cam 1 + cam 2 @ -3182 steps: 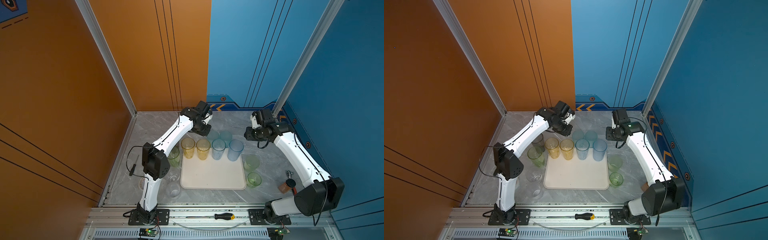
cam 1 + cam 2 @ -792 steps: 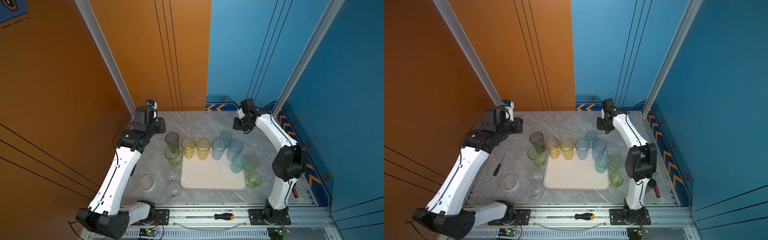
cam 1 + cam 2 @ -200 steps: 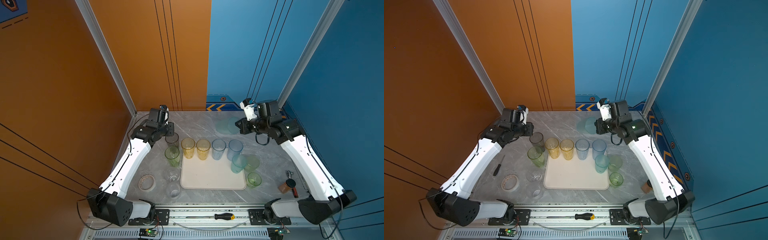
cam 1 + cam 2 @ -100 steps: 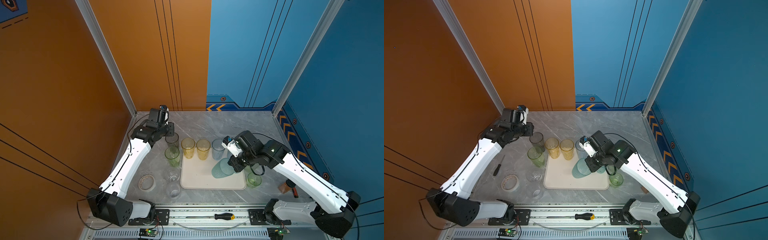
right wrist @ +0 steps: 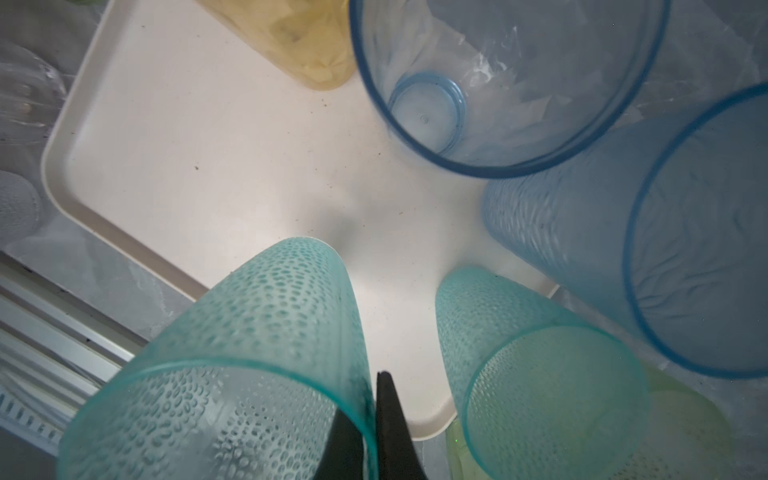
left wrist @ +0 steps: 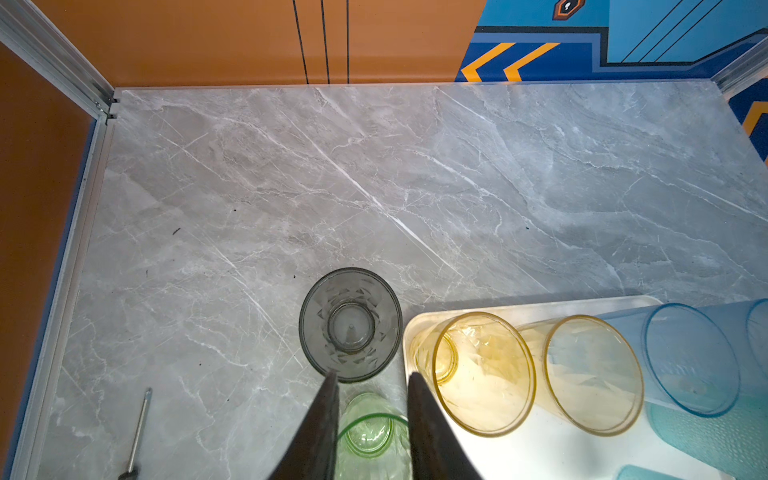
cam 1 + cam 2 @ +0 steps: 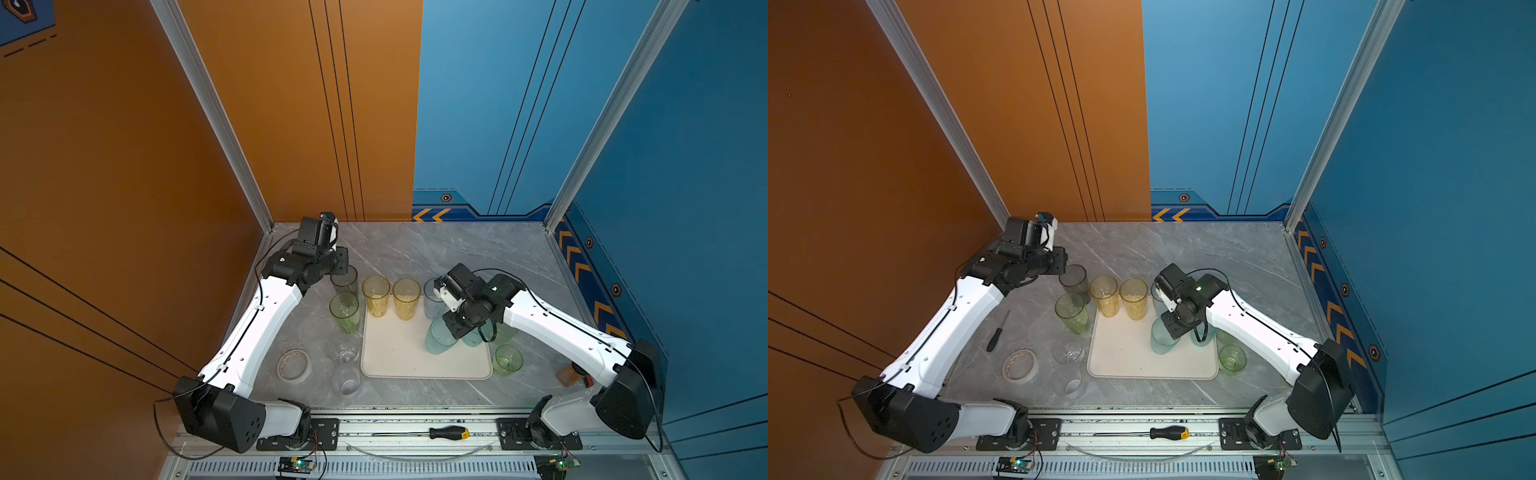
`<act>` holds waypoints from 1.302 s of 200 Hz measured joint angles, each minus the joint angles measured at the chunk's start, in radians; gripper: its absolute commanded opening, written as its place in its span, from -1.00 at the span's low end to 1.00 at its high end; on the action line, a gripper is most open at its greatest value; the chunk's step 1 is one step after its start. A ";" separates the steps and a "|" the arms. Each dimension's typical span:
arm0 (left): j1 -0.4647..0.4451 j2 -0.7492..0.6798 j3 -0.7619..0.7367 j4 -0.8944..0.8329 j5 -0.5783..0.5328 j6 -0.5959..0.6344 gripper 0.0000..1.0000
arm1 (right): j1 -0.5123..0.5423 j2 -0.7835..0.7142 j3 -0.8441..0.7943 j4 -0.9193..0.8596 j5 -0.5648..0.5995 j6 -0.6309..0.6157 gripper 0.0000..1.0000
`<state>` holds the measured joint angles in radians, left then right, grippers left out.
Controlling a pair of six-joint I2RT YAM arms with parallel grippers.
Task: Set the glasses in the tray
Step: 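Lower the second teal dotted glass onto the tray beside the first teal glass and open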
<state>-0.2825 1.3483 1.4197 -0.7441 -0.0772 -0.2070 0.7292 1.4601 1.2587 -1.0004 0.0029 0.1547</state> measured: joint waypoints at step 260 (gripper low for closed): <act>0.006 0.017 0.000 -0.013 0.000 0.000 -0.39 | -0.068 0.158 0.044 0.037 0.088 -0.034 -0.76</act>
<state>-0.2760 1.3655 1.4197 -0.7567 -0.0772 -0.2066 0.6617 1.6180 1.3029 -0.9638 0.0910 0.1204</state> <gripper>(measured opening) 0.305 0.117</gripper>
